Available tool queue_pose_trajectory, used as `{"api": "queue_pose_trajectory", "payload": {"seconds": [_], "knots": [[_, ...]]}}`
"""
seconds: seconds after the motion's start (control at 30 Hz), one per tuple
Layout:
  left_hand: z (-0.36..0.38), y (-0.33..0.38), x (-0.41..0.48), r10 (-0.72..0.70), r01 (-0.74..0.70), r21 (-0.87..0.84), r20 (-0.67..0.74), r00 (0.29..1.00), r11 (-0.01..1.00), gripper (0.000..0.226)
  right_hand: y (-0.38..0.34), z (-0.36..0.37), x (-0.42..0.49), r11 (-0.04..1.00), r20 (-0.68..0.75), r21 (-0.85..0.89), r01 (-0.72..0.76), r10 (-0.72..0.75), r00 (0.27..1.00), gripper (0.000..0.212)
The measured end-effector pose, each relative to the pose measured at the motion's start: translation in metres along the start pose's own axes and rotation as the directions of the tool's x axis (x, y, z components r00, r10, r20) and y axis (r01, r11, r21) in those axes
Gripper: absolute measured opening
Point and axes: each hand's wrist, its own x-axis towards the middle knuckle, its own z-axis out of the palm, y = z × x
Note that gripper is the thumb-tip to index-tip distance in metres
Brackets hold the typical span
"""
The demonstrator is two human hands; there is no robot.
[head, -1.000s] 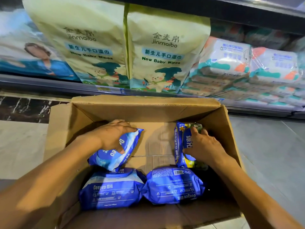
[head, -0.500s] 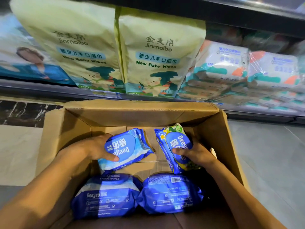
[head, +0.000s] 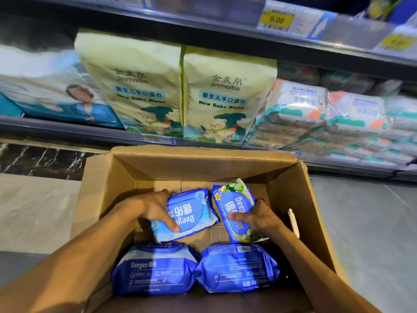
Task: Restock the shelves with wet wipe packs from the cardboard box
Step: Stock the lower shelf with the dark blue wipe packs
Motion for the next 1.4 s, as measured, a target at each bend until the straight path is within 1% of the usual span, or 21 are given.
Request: {"api": "queue_pose_trajectory", "payload": {"seconds": [0.03,0.07,0.17,0.27,0.37,0.4,0.47,0.5,0.6,0.67,0.77,0.8,0.87,0.9,0.93,1.0,1.1,1.17,1.23,1.3,1.4], "knots": [[0.004,0.001,-0.002,0.018,-0.018,0.003,-0.03,0.999,1.0,0.074,-0.001,0.002,-0.004,1.0,-0.03,-0.029,-0.001,0.0,1.0,0.087],[0.006,0.003,-0.005,0.031,-0.031,0.001,-0.054,0.998,1.0,0.079,-0.002,0.004,-0.007,0.998,-0.061,-0.063,0.008,-0.012,0.998,0.098],[0.006,0.008,-0.02,0.095,-0.094,0.01,-0.117,0.989,0.995,0.085,-0.018,-0.005,-0.035,0.974,-0.186,-0.223,0.044,-0.087,0.979,0.097],[-0.004,0.014,-0.049,0.185,-0.184,0.02,-0.199,0.962,0.983,0.085,-0.03,-0.031,-0.066,0.947,-0.244,-0.29,0.138,-0.213,0.946,0.089],[-0.015,0.017,-0.082,0.281,-0.313,-0.062,-0.299,0.912,0.948,0.082,-0.057,-0.069,-0.098,0.903,-0.19,-0.335,0.27,-0.345,0.919,0.089],[-0.02,0.021,-0.096,0.315,-0.362,-0.094,-0.328,0.891,0.927,0.08,-0.073,-0.084,-0.113,0.876,-0.137,-0.355,0.327,-0.395,0.908,0.085],[-0.033,0.035,-0.123,0.375,-0.45,-0.124,-0.384,0.844,0.885,0.073,-0.111,-0.118,-0.147,0.819,-0.056,-0.423,0.388,-0.451,0.891,0.077],[-0.041,0.045,-0.137,0.404,-0.487,-0.112,-0.417,0.814,0.866,0.07,-0.131,-0.135,-0.162,0.783,-0.034,-0.478,0.399,-0.47,0.882,0.072],[-0.062,0.071,-0.168,0.458,-0.575,-0.095,-0.506,0.731,0.813,0.066,-0.192,-0.175,-0.213,0.681,-0.002,-0.622,0.386,-0.494,0.869,0.049],[-0.072,0.087,-0.181,0.469,-0.628,-0.149,-0.542,0.698,0.764,0.064,-0.215,-0.196,-0.242,0.654,-0.029,-0.64,0.404,-0.547,0.837,0.052],[-0.073,0.105,-0.197,0.46,-0.704,-0.264,-0.599,0.656,0.659,0.075,-0.218,-0.22,-0.271,0.637,-0.114,-0.6,0.484,-0.667,0.737,0.061],[-0.07,0.11,-0.201,0.45,-0.733,-0.303,-0.628,0.634,0.609,0.081,-0.214,-0.225,-0.28,0.633,-0.119,-0.572,0.522,-0.694,0.71,0.061],[-0.065,0.121,-0.209,0.418,-0.79,-0.375,-0.694,0.587,0.486,0.094,-0.204,-0.238,-0.29,0.633,-0.118,-0.517,0.576,-0.72,0.684,0.062],[-0.064,0.128,-0.212,0.398,-0.813,-0.391,-0.726,0.561,0.432,0.097,-0.2,-0.246,-0.292,0.62,-0.134,-0.517,0.589,-0.739,0.66,0.065],[-0.064,0.135,-0.216,0.38,-0.831,-0.385,-0.756,0.533,0.4,0.099,-0.199,-0.255,-0.293,0.607,-0.168,-0.533,0.589,-0.758,0.63,0.07],[-0.064,0.149,-0.221,0.331,-0.851,-0.356,-0.808,0.488,0.386,0.101,-0.196,-0.273,-0.293,0.603,-0.247,-0.551,0.577,-0.778,0.578,0.081],[-0.065,0.172,-0.224,0.249,-0.863,-0.372,-0.85,0.465,0.342,0.106,-0.182,-0.294,-0.293,0.608,-0.303,-0.51,0.609,-0.789,0.534,0.09],[-0.06,0.187,-0.223,0.196,-0.865,-0.403,-0.861,0.469,0.298,0.099,-0.172,-0.301,-0.294,0.609,-0.306,-0.49,0.624,-0.79,0.531,0.089],[-0.057,0.2,-0.22,0.148,-0.866,-0.437,-0.865,0.479,0.243,0.08,-0.166,-0.307,-0.294,0.607,-0.307,-0.479,0.634,-0.792,0.527,0.088],[-0.055,0.213,-0.216,0.12,-0.852,-0.495,-0.848,0.517,0.173,0.06,-0.16,-0.309,-0.294,0.62,-0.308,-0.462,0.634,-0.783,0.541,0.085],[-0.052,0.233,-0.211,0.072,-0.834,-0.547,-0.831,0.552,0.073,0.048,-0.154,-0.311,-0.292,0.631,-0.314,-0.435,0.643,-0.775,0.548,0.077]]}}
